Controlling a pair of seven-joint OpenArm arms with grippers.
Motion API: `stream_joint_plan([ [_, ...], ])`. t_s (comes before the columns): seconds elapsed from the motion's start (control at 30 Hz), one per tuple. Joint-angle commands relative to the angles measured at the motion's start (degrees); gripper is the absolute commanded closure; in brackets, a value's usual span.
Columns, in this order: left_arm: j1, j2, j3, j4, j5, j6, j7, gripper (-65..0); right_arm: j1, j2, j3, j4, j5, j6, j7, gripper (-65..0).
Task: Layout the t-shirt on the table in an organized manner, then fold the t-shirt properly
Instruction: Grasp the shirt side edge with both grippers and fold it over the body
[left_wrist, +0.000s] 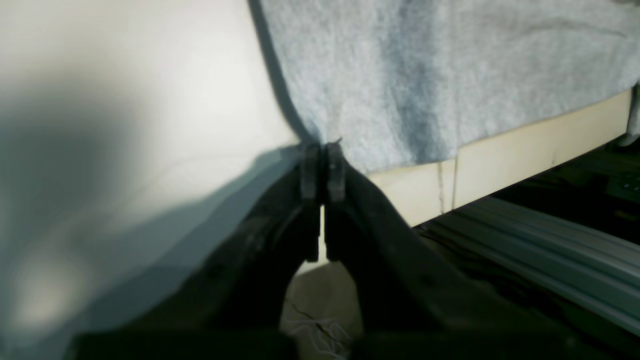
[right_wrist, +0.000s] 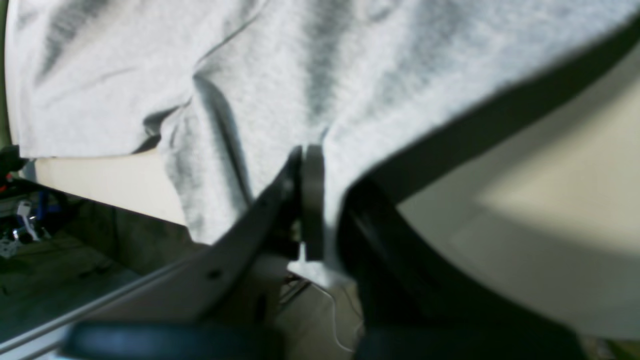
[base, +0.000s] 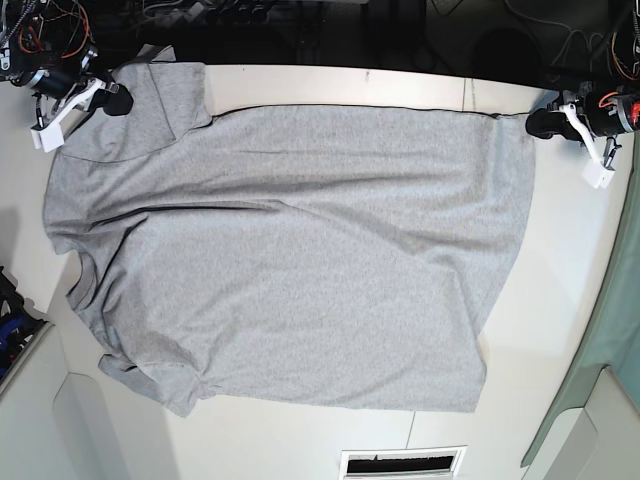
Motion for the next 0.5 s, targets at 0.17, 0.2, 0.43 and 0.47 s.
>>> stream_joint_plan([
  [0.17,0.83,-3.41,-0.48,8.61,-8.98,-0.54,3.56,0.0,-3.72,1.11,5.88,6.47,1.55,0.17,-0.42,0.0],
  [0.2,1.22,-3.54,-0.5,9.99,-9.77,-0.54,4.09,0.0,-5.11,1.07,6.73,7.93,2.01,0.2,-0.55,0.0],
  [0.43,3.74,-4.33,-1.14,18.12,-11.65,-0.54,4.37,0.0,-13.73,1.07,12.79,17.92,4.0,0.79,-0.5,0.0],
  [0.47,4.0,-4.33,-1.66,18.82,-11.67,-0.54,4.74,0.0,-14.53,1.07,13.88,18.97,4.59,0.81,-0.52,0.0],
])
